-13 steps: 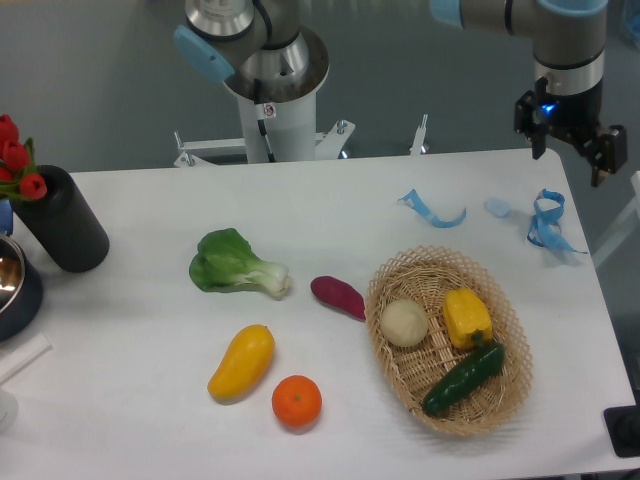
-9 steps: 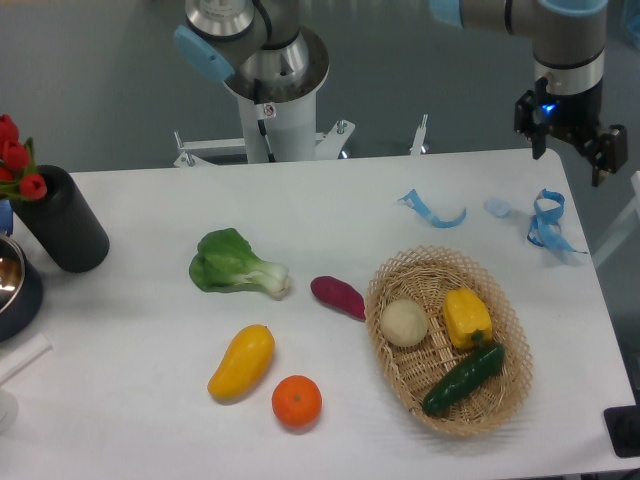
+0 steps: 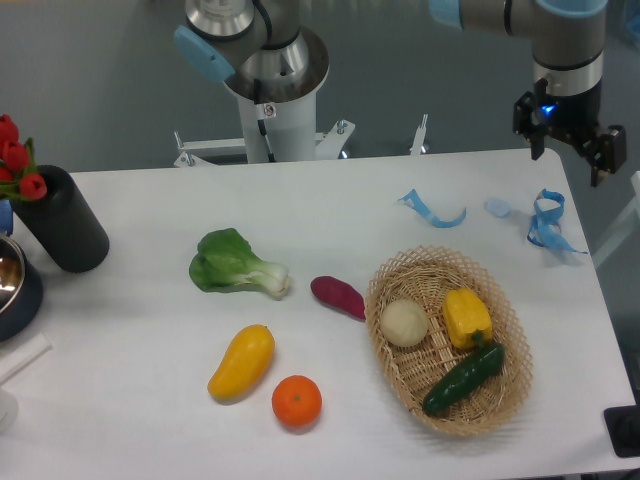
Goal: Pick up the yellow pepper from the basket
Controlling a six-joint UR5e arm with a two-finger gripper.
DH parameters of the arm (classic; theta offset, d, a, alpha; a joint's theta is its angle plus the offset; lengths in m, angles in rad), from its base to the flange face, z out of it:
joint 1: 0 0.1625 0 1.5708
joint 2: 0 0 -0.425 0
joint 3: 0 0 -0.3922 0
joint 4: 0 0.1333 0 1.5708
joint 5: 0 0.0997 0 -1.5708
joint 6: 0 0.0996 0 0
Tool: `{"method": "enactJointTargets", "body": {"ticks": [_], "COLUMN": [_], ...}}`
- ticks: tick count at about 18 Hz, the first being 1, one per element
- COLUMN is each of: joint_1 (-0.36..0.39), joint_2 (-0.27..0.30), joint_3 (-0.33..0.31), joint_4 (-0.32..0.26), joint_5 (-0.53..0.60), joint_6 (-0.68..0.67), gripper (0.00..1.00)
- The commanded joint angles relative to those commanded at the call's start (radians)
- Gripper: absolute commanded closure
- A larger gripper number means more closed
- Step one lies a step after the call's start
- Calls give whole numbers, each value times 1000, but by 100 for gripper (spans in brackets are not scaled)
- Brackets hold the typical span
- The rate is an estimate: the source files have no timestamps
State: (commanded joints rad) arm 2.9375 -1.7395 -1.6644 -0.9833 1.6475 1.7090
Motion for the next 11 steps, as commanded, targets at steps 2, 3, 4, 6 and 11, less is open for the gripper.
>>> {"method": "enactJointTargets", "body": {"ticks": [2, 3, 4, 6, 11], "joint_1": [6, 6, 6, 3, -14], "joint_2": [3, 3, 2, 2, -9], "joint_3": [-14, -15, -14, -15, -17], "joint_4": [2, 3, 8, 23, 25], "joint_5": [-11, -14, -15, -21, -43], "joint_6": [-60, -90, -120, -179, -364], "gripper": [0, 0, 0, 0, 0]}}
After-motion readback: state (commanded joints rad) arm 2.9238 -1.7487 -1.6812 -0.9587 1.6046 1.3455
